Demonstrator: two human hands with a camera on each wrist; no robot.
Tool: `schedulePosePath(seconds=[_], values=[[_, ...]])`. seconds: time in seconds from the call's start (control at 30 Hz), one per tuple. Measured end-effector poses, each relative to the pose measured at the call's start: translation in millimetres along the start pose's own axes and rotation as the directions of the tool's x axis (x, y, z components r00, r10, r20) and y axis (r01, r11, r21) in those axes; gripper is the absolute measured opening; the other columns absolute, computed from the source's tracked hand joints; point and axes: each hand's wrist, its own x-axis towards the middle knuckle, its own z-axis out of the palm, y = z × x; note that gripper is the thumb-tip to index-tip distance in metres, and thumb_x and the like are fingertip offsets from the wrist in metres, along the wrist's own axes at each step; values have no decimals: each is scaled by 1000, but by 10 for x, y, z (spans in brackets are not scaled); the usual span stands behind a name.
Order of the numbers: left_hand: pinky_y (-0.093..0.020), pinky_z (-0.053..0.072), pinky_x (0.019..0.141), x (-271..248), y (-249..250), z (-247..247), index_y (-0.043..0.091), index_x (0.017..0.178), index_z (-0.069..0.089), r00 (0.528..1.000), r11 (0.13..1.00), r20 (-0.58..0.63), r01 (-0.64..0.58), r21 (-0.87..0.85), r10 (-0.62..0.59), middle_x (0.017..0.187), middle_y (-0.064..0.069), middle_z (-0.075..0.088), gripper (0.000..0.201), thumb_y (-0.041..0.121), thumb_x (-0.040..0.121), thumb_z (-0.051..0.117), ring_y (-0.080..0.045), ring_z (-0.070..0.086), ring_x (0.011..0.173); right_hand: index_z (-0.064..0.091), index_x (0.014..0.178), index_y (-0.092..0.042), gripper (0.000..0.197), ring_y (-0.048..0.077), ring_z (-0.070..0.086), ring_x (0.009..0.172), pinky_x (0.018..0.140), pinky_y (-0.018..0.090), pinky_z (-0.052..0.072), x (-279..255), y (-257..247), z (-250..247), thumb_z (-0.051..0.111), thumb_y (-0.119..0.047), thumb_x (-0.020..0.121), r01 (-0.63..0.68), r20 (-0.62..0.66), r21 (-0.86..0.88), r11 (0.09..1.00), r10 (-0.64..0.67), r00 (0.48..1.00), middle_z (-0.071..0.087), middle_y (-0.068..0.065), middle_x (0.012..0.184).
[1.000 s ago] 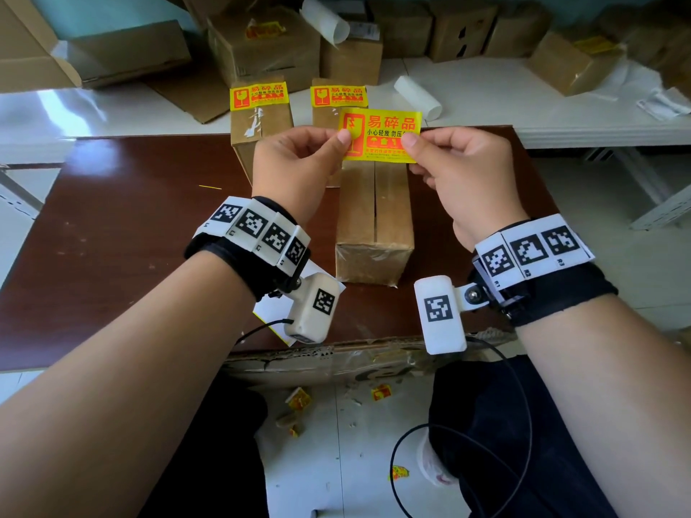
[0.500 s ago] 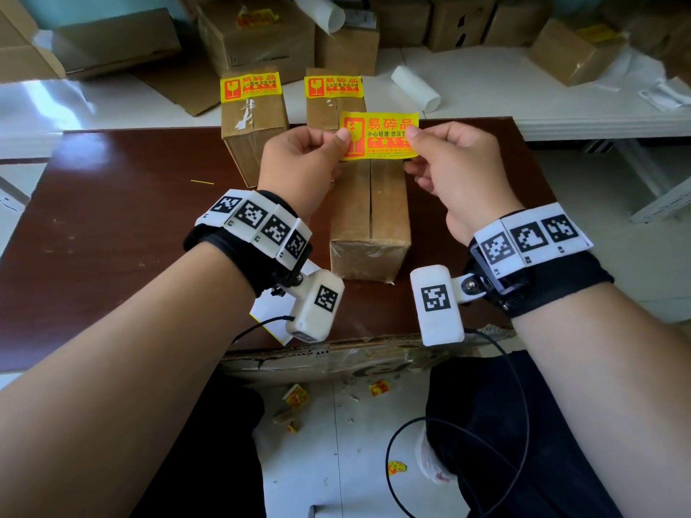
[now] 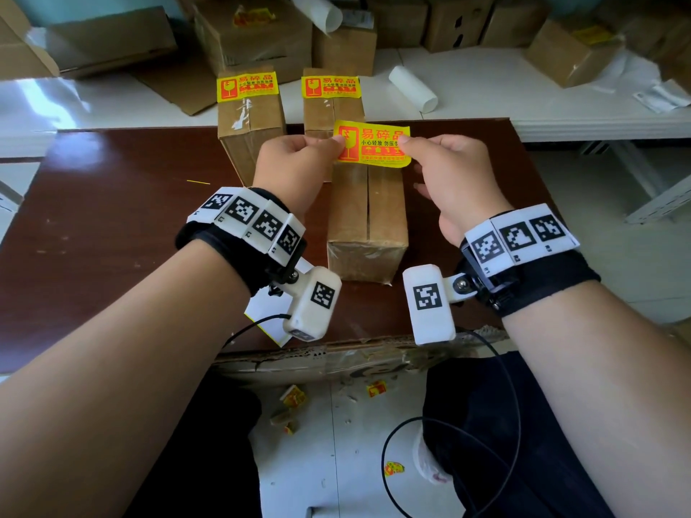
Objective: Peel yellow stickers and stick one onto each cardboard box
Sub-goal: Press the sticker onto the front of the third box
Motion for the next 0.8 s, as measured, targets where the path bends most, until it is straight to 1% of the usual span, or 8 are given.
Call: schedulePosePath(seconds=[0.1,0.17,0.23,0.4,0.57,0.63,0.7,0.8], values=[[-44,57,102,36,-21,-7,17,81,70,999,999,10,41,-24,-41,80,1,65,23,36,89,81,-17,64,84,70,85,-20,19,9,68,97,107,48,58,-1,0,15,80,-31,97,-26,1,13,1000,26,1000,75,-1,99],[-48,57,106,62,-32,-13,17,76,73,998,997,9,68,-35,-68,83,-1,68,24,36,86,84,-21,68,90,69,85,-20,19,9,67,97,108,49,58,1,1,22,80,-31,97,-40,1,19,999,40,999,74,-1,99],[-49,56,107,79,-35,-17,19,77,77,996,995,7,91,-40,-90,86,-1,72,23,41,78,86,-25,71,98,69,85,-20,19,9,67,97,108,48,57,11,5,26,80,-30,97,-54,2,22,998,53,999,73,-2,99],[-51,59,102,132,-63,-33,15,87,81,986,983,5,164,-82,-164,102,-10,81,42,45,59,90,-29,76,106,68,83,-19,20,13,67,99,109,49,57,35,7,39,82,-28,95,-81,1,26,996,81,997,73,-1,98],[-50,60,100,165,-104,-33,12,95,81,982,976,-2,189,-104,-191,99,-10,82,53,44,53,92,-30,77,103,67,82,-15,23,28,70,120,110,52,56,51,11,46,83,-27,94,-96,-6,33,995,96,995,75,20,126],[-49,60,99,171,-99,-37,12,97,81,979,972,0,203,-115,-204,99,-9,82,56,44,51,93,-29,78,102,71,94,-2,27,33,69,123,110,54,56,70,24,50,83,-27,93,-100,-17,49,994,101,995,72,24,130],[-48,61,99,179,-94,-36,12,99,81,976,970,3,215,-116,-217,99,-9,82,57,43,52,93,-29,78,102,67,120,12,51,40,67,125,109,56,56,92,43,59,84,-27,91,-109,-21,65,992,110,994,69,27,134],[-46,62,97,177,-81,-33,12,104,79,974,967,11,225,-118,-226,100,-8,82,63,42,50,93,-27,78,101,63,129,13,60,42,67,125,108,57,57,133,75,69,84,-28,89,-105,-27,64,992,107,994,68,28,134]])
